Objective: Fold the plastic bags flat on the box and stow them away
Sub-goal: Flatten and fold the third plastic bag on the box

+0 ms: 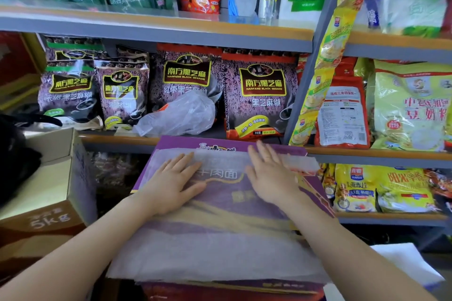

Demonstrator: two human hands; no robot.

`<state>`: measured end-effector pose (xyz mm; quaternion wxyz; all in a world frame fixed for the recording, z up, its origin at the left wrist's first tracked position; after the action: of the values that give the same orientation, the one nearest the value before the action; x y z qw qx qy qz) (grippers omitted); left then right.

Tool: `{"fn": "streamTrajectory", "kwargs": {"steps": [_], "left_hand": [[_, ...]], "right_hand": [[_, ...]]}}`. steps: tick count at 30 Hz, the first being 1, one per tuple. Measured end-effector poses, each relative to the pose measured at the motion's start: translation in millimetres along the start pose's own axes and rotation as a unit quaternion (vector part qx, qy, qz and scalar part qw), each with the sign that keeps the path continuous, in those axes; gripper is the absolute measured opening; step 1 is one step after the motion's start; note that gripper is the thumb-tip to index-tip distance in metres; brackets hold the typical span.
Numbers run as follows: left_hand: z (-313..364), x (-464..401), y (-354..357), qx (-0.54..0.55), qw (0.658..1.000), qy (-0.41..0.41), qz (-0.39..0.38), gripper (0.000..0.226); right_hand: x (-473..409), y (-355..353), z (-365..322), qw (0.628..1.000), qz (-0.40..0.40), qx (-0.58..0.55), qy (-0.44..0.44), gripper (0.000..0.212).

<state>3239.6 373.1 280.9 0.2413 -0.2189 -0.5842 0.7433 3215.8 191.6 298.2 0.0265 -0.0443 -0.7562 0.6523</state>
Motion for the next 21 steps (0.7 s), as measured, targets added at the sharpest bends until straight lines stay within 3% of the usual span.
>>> {"fn": "streamTrajectory", "kwargs": {"steps": [3, 6, 8, 12, 16, 19, 21], "left_hand": [[31, 30, -17, 0.04, 0.989, 0.139, 0.037, 0.089], [58, 64, -12, 0.03, 0.97, 0.24, 0.018, 0.06], [64, 77, -7, -0.022, 0.964, 0.265, 0.026, 0.063], [57, 84, 9, -0.097, 0.957, 0.273, 0.007, 0.091], [48, 83, 12, -0.06, 0.963, 0.262, -0.003, 0.076], [42, 83, 6, 0.025, 0.967, 0.252, -0.003, 0.066], [41, 83, 0, 0.096, 0.966, 0.241, -0.009, 0.065]], "right_hand": [[34, 5, -64, 0.994, -0.019, -0.019, -0.103, 0.051], [45, 27, -71, 0.991, -0.062, 0.023, -0.115, 0.058], [40, 40, -54, 0.992, -0.092, 0.031, -0.081, 0.062], [29, 44, -12, 0.994, -0.098, 0.037, -0.015, 0.062], [20, 32, 7, 0.994, -0.098, 0.049, 0.023, 0.06], [34, -2, -28, 0.998, 0.009, 0.018, -0.054, 0.054], [55, -16, -63, 0.988, 0.021, -0.056, -0.145, 0.045]]}}
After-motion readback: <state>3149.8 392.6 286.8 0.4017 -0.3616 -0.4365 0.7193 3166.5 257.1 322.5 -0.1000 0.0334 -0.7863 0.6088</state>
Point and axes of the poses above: each hand's wrist, its own x-axis away from the middle knuckle, its own y-axis out of the palm, z = x × y, the point moved 10 cm from there along -x, towards the middle knuckle, and after that the axes turned 4 degrees about y, right-handed, at the moved point
